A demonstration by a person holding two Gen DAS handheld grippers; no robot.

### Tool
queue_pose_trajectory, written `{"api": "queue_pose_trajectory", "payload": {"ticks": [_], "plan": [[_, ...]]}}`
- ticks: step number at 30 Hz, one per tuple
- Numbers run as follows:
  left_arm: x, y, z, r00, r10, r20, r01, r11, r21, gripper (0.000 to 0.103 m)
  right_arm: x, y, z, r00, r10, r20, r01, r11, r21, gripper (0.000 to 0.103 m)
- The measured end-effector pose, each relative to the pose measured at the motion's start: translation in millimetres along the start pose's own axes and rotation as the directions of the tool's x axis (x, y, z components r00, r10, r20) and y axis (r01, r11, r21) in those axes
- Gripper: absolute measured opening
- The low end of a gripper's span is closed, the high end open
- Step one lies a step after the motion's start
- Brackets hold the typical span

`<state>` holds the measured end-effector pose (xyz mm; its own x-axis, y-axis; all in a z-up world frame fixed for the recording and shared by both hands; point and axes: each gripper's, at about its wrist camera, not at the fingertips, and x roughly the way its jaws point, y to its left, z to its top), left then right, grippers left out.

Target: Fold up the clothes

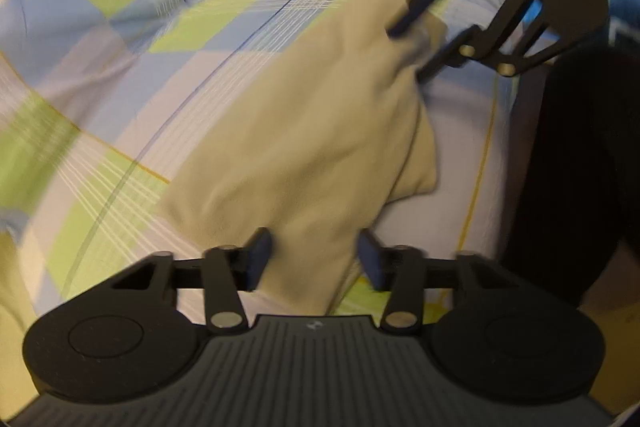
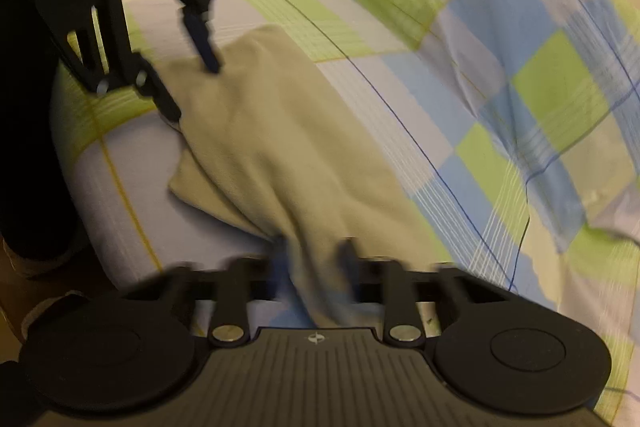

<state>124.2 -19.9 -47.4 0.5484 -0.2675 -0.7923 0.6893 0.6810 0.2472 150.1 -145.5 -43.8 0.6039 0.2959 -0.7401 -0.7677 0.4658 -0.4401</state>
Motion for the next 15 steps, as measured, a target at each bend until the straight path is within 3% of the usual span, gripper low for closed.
{"api": "queue_pose_trajectory", "payload": {"ticks": [3, 6, 10, 15], "plan": [[-25.1, 5.9, 3.3, 0.996, 0.050, 0.070, -0.047, 0.998, -0.041, 0.002, -15.6, 6.7, -5.2, 0.999, -0.018, 0.047, 0.015, 0.998, 0.062, 0.000], [-62.9, 13.8, 18.5, 0.981, 0.099, 0.169, -0.087, 0.993, -0.076, 0.001, -54.6, -3.6, 1.5, 0.990, -0.043, 0.131, 0.020, 0.984, 0.176, 0.000], [-106.7, 32.9, 50.4, 0.941, 0.169, 0.294, -0.142, 0.984, -0.110, 0.001, -97.6, -31.0, 20.4, 0.963, -0.137, 0.233, 0.071, 0.960, 0.271, 0.000], [-99.9, 71.0, 105.0, 0.892, 0.261, 0.368, -0.223, 0.964, -0.144, 0.001, -100.7, -88.6, 48.7, 0.918, -0.287, 0.272, 0.171, 0.908, 0.383, 0.000]]}}
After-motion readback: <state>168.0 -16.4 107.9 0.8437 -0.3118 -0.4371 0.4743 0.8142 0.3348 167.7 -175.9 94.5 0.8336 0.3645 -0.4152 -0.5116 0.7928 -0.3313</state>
